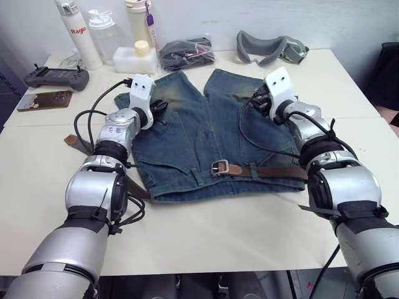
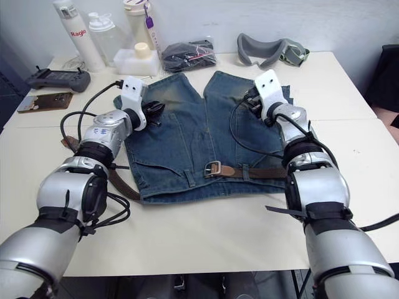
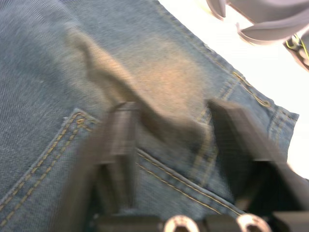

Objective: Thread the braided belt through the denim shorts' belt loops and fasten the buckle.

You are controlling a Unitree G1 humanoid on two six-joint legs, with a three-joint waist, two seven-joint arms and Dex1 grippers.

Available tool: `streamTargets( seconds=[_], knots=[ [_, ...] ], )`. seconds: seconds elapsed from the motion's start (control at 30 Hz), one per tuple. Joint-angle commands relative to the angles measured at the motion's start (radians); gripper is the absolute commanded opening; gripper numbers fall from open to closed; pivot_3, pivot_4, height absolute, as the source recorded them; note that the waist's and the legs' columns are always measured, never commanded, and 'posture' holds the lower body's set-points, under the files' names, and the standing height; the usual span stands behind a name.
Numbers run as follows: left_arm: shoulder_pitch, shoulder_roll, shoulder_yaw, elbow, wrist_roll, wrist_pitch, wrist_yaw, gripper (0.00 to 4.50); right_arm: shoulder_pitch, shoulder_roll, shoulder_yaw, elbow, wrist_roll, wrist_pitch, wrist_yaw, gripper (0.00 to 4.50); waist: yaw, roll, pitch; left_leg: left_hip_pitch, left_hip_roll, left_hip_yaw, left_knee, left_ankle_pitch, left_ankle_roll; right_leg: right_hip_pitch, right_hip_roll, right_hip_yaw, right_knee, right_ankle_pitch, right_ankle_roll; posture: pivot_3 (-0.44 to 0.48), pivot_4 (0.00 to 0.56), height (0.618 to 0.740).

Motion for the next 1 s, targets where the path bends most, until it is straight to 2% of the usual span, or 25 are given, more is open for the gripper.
streamTargets(
  seconds=[0.03,0.13,0.17,0.23,0.3,0.37,0.43,0.5,0.57,0.67,0.77,0.83,1.0],
  knots=[
    [0.016,0.044,0.044,-0.072,-0.032,0.016,-0.027,2.95,-0.019,-0.031,-0.053,-0.091,0.060,0.023,0.107,4.48,-0.001,0.000,0.000,0.000,0.000,0.000,0.000,0.000,0.000,0.000,0.000,0.000,0.000,0.000,0.000,0.000,0.150,0.656],
    [0.069,0.073,0.069,-0.210,-0.073,0.130,-0.080,4.25,0.007,-0.045,-0.046,-0.195,0.092,0.086,0.282,4.50,-0.001,0.001,0.000,0.000,0.000,0.001,-0.001,0.000,0.000,0.000,0.000,0.000,0.000,0.000,0.000,0.000,0.150,0.656],
    [0.093,0.081,0.072,-0.271,-0.084,0.175,-0.095,4.43,0.023,-0.050,-0.035,-0.239,0.096,0.107,0.341,4.50,-0.001,0.001,0.000,0.001,0.000,0.001,-0.002,0.000,-0.001,0.000,0.000,0.000,0.000,0.000,0.000,0.000,0.150,0.656],
    [0.184,0.108,0.128,-0.512,-0.161,0.371,-0.078,4.43,0.127,-0.078,0.025,-0.476,0.140,0.203,0.568,4.50,0.000,0.001,0.000,0.001,0.000,0.001,-0.004,0.001,-0.001,0.000,0.000,0.000,-0.001,0.000,0.000,0.000,0.150,0.656],
    [0.302,0.148,0.227,-0.805,-0.244,0.617,-0.002,4.43,0.264,-0.134,0.074,-0.808,0.263,0.370,0.777,4.50,-0.001,0.001,0.000,0.001,0.000,0.000,-0.005,0.001,-0.001,0.001,0.000,0.000,-0.003,0.000,0.000,0.000,0.150,0.656],
    [0.376,0.161,0.322,-1.007,-0.285,0.800,0.104,4.43,0.341,-0.176,0.087,-1.032,0.382,0.545,0.878,4.50,-0.001,0.001,0.001,0.002,0.000,-0.002,-0.006,0.001,0.000,0.002,0.000,0.000,-0.005,0.000,0.000,0.000,0.150,0.656],
    [0.415,0.155,0.382,-1.133,-0.292,0.939,0.201,4.43,0.371,-0.201,0.088,-1.154,0.467,0.698,0.912,4.50,-0.001,0.002,0.001,0.002,0.001,-0.002,-0.007,0.002,0.000,0.003,0.000,0.000,-0.007,0.000,0.000,0.000,0.150,0.656],
    [0.450,0.169,0.365,-1.230,-0.244,1.073,0.275,4.43,0.388,-0.214,0.094,-1.230,0.533,0.802,0.938,4.50,0.003,0.002,0.001,0.003,0.000,-0.005,-0.007,0.005,0.001,0.006,-0.001,-0.003,-0.007,0.000,0.000,0.000,0.150,0.656],
    [0.459,0.157,0.362,-1.282,-0.182,1.181,0.376,4.43,0.394,-0.199,0.102,-1.262,0.568,0.840,0.937,4.50,0.008,0.001,0.002,0.018,-0.001,-0.007,-0.009,0.005,0.001,0.023,-0.001,-0.006,-0.011,0.001,0.000,0.000,0.150,0.656],
    [0.416,0.073,0.417,-1.300,-0.071,1.278,0.572,4.43,0.393,-0.167,0.118,-1.268,0.572,0.843,0.910,4.50,0.026,0.000,0.002,0.032,-0.002,-0.010,-0.010,-0.001,0.007,0.039,-0.002,-0.010,-0.016,0.000,0.000,0.000,0.150,0.656],
    [0.365,-0.037,0.510,-1.317,0.020,1.340,0.731,4.43,0.389,-0.149,0.127,-1.254,0.562,0.832,0.888,4.50,0.035,-0.002,0.003,0.029,-0.003,-0.010,-0.008,-0.002,0.009,0.037,-0.004,-0.010,-0.015,0.000,0.001,0.000,0.150,0.656],
    [0.351,-0.084,0.526,-1.313,0.071,1.357,0.798,4.43,0.389,-0.145,0.133,-1.243,0.552,0.819,0.872,4.50,0.039,-0.003,0.004,0.024,-0.003,-0.010,-0.007,-0.002,0.008,0.032,-0.004,-0.009,-0.015,0.001,0.003,0.000,0.150,0.656],
    [0.345,-0.145,0.527,-1.284,0.099,1.344,0.828,4.43,0.390,-0.137,0.133,-1.238,0.548,0.808,0.839,4.50,0.039,-0.003,0.004,0.021,-0.004,-0.009,-0.007,-0.001,0.006,0.030,-0.004,-0.009,-0.017,0.003,0.005,0.000,0.150,0.656]
  ],
)
